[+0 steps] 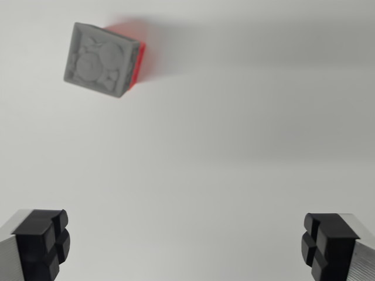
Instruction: Destack cube
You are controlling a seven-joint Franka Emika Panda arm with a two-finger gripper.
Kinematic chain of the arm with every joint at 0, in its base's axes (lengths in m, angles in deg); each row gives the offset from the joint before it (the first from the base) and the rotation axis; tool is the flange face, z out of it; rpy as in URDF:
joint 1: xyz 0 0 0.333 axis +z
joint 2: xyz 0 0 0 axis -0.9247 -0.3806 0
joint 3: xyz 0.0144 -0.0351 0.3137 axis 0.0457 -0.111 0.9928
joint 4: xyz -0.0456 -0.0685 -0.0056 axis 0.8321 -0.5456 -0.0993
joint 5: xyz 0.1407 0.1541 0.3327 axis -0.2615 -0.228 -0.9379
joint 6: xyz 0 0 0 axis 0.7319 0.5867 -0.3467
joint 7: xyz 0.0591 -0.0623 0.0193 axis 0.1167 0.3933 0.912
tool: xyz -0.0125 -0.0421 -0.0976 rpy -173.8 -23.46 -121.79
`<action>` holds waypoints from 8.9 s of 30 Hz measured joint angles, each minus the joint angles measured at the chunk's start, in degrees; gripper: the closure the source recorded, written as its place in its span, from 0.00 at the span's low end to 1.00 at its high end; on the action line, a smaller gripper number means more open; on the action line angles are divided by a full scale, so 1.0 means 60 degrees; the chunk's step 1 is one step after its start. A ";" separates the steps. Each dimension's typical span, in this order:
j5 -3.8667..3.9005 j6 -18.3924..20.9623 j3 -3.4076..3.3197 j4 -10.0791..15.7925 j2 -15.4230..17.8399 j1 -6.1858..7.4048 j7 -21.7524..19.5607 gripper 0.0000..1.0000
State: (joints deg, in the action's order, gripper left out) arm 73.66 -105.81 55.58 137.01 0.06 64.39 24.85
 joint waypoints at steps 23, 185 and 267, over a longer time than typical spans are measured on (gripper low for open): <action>-0.0021 -0.0214 0.0015 -0.0001 -0.0224 0.0112 -0.0435 0.00; -0.0335 -0.3370 0.0122 0.0224 -0.2855 0.0697 -0.2772 1.00; -0.0336 -0.4415 0.0117 0.2173 -0.1986 -0.1425 0.3166 1.00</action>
State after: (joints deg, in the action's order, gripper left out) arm 71.65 -132.30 56.28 150.04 -11.86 55.84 43.85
